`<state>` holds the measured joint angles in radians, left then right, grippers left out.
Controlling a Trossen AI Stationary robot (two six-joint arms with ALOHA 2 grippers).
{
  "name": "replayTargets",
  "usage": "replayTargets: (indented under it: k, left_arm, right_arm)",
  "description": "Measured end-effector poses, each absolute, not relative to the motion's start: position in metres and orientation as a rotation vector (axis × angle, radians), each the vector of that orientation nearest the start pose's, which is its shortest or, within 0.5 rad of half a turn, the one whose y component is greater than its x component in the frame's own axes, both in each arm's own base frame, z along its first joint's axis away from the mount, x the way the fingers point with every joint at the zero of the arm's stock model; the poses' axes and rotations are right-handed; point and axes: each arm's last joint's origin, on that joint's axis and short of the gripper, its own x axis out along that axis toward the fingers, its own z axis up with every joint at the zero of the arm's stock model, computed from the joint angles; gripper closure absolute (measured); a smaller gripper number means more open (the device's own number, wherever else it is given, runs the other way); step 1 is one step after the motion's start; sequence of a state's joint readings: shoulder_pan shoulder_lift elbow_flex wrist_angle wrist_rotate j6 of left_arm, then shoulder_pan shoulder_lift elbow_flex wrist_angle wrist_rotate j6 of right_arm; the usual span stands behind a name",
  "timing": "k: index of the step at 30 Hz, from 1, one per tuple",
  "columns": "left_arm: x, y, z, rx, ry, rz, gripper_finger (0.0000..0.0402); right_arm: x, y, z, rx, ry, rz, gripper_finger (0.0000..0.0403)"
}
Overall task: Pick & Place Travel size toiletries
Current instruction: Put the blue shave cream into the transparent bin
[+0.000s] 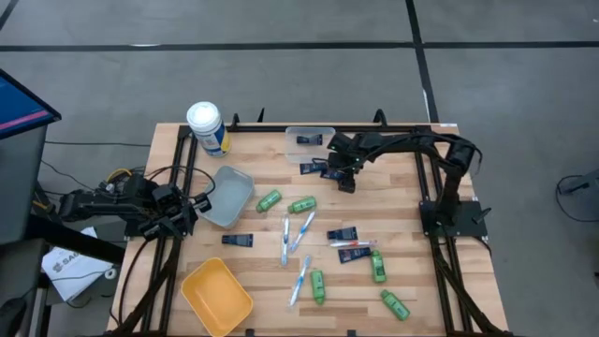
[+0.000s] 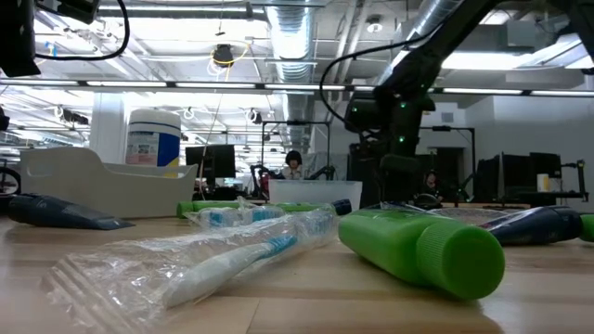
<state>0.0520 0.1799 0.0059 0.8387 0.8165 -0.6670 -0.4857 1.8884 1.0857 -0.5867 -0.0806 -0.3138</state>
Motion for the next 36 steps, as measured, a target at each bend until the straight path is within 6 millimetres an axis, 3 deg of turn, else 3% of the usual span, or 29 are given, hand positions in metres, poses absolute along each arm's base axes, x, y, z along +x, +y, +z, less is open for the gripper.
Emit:
replayTargets:
  k: [5,18,24,30,36]
  left_arm:
    - [0.082,-0.017,0.221,-0.329,-0.343,-0.898,0.0309]
    - [0.082,-0.017,0.221,-0.329,-0.343,-0.898,0.0309]
    - [0.082,-0.017,0.221,-0.329,-0.343,-0.898,0.0309]
    - [0.082,-0.017,0.221,-0.329,-0.344,-0.898,0.0309]
    - [0.082,-0.017,0.221,-0.329,-0.343,-0.898,0.0309]
  right_arm:
    - [0.300,-0.153,0.130,0.105,1.369,-0.134,0.0139]
    - [0.296,-0.155,0.135,0.120,1.450,-0.112,0.0286]
    - [0.286,-0.145,0.145,0.155,1.523,-0.056,0.0279]
    - [0.281,-0.143,0.197,0.104,1.428,-0.047,0.0271]
    - [0.295,-0.156,0.258,-0.001,1.200,-0.112,0.0288]
